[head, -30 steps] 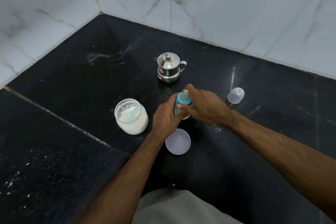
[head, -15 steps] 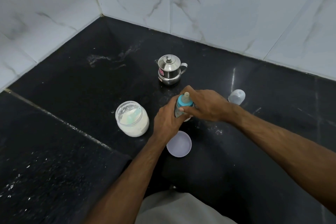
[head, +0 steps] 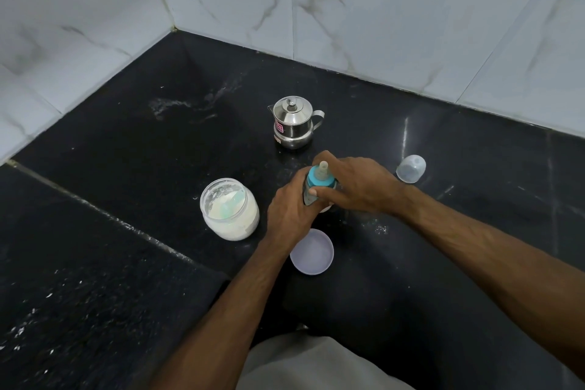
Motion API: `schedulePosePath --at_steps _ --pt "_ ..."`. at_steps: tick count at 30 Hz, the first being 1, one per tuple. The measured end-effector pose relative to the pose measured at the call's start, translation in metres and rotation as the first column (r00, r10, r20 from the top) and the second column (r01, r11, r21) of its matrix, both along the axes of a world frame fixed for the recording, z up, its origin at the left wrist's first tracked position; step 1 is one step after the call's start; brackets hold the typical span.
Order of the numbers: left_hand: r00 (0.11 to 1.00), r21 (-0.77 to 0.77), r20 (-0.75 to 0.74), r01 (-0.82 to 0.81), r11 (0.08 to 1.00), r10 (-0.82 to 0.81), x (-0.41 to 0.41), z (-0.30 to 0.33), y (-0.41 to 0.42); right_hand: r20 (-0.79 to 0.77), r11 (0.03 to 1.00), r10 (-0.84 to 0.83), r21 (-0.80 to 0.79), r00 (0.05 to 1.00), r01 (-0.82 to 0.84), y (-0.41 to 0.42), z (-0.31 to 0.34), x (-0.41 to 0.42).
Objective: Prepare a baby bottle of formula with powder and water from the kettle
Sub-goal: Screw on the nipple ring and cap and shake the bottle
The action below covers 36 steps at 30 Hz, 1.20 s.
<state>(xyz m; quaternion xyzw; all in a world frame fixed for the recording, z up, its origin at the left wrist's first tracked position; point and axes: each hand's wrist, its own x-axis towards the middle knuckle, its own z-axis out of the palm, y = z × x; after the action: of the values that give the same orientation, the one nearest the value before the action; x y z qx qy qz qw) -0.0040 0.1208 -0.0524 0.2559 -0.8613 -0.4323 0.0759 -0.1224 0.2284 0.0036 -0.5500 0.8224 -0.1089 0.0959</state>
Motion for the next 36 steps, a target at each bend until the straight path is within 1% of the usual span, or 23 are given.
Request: schedulePosePath --at_steps 3,7,10,13,15,17,21,26,28,30,33,36 --pt "1.0 0.015 -0.027 -0.004 1.0 0.004 0.001 -0.001 0.002 -0.026 0.999 -0.045 -0.028 0.999 0.045 0.0 -0.005 0.004" --pt "0.998 0.009 -0.058 -0.01 1.0 0.01 0.003 -0.002 0.003 0.008 0.992 -0.098 -0.08 0.995 0.098 0.004 -0.015 0.009" --pt "0.995 0.013 -0.103 -0.01 1.0 0.011 0.006 -0.002 0.005 0.081 0.994 -0.079 -0.071 0.994 0.085 0.007 -0.015 0.007" --pt "0.994 0.043 -0.109 -0.012 0.999 0.017 0.006 -0.005 0.006 0.205 0.988 -0.054 -0.13 0.977 0.082 0.013 -0.012 0.005" --pt "0.993 0.07 -0.114 -0.003 0.998 0.011 0.005 -0.006 0.007 0.27 0.974 -0.09 -0.178 0.959 0.141 0.018 -0.012 0.004" --pt "0.99 0.087 -0.14 0.009 0.996 0.004 0.003 -0.002 0.007 0.294 0.95 -0.152 -0.22 0.944 0.222 0.025 -0.016 0.002" --pt "0.989 0.08 -0.147 0.017 0.997 -0.005 0.0 0.001 0.003 0.259 0.888 -0.29 -0.288 0.921 0.36 0.036 -0.022 -0.01" --pt "0.989 0.079 -0.149 0.023 0.997 -0.011 -0.003 -0.002 0.003 0.086 0.774 -0.485 -0.421 0.87 0.473 0.057 -0.031 -0.037" --pt "0.99 0.086 -0.144 0.023 0.996 -0.011 -0.004 -0.002 0.003 0.052 0.749 -0.544 -0.421 0.838 0.512 0.067 -0.037 -0.049" --pt "0.991 0.093 -0.134 0.025 0.995 -0.012 -0.004 -0.003 0.003 0.057 0.725 -0.598 -0.386 0.8 0.57 0.075 -0.043 -0.058" --pt "0.99 0.097 -0.137 0.029 0.995 -0.016 -0.004 -0.004 0.004 0.105 0.695 -0.647 -0.327 0.755 0.641 0.086 -0.054 -0.062" --pt "0.992 0.091 -0.122 0.03 0.995 -0.019 -0.004 -0.005 0.004 0.157 0.694 -0.662 -0.24 0.733 0.678 0.093 -0.066 -0.059"
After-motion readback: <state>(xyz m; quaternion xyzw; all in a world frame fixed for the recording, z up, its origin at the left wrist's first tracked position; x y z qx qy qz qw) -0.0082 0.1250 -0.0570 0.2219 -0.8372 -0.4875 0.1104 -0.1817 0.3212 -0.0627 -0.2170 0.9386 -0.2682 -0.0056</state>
